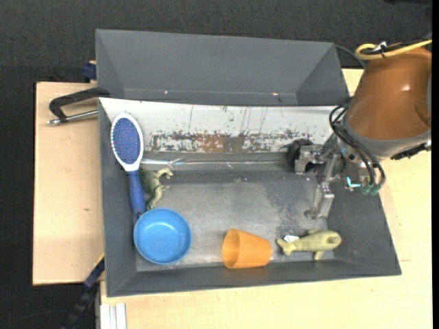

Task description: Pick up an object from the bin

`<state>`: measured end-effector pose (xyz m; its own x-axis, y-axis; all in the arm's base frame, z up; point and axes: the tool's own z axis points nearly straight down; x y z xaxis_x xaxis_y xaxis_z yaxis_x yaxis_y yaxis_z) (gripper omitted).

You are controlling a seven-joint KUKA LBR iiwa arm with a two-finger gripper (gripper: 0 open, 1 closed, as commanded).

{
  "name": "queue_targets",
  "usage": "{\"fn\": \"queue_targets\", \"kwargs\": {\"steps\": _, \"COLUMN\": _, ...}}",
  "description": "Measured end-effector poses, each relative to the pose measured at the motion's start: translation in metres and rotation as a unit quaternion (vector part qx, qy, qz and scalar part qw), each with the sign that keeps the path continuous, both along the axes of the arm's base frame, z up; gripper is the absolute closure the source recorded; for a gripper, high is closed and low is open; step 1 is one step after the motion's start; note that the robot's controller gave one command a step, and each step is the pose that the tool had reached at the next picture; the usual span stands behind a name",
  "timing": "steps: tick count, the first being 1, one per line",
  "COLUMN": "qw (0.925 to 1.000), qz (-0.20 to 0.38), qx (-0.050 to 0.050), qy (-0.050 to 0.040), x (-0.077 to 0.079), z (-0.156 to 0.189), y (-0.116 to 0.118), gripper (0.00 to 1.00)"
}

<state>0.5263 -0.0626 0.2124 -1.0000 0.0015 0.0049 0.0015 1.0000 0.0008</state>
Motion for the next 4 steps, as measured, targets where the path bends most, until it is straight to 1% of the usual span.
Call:
{"fn": "queue_targets", "kwargs": {"steps": 1, "qw": 0.9839, "qz": 0.179, "qx": 0.001, "qy": -0.0001, "x": -0.027, "z": -0.128, "y": -0.017, "gripper": 0.0}}
{"fn": "queue_targets", "kwargs": {"steps": 2, "qw": 0.8945, "qz": 0.447, "qx": 0.001, "qy": -0.0039, "x": -0.025, "z": -0.142, "y": -0.026, "gripper": 0.0}}
{"fn": "queue_targets", "kwargs": {"steps": 3, "qw": 0.8945, "qz": 0.447, "qx": 0.001, "qy": -0.0039, "x": -0.025, "z": -0.142, "y": -0.026, "gripper": 1.0}}
{"fn": "queue_targets", "kwargs": {"steps": 4, "qw": 0.9115, "qz": 0.411, "qx": -0.003, "qy": -0.0087, "x": -0.005, "z": 0.006, "y": -0.04, "gripper": 1.0}}
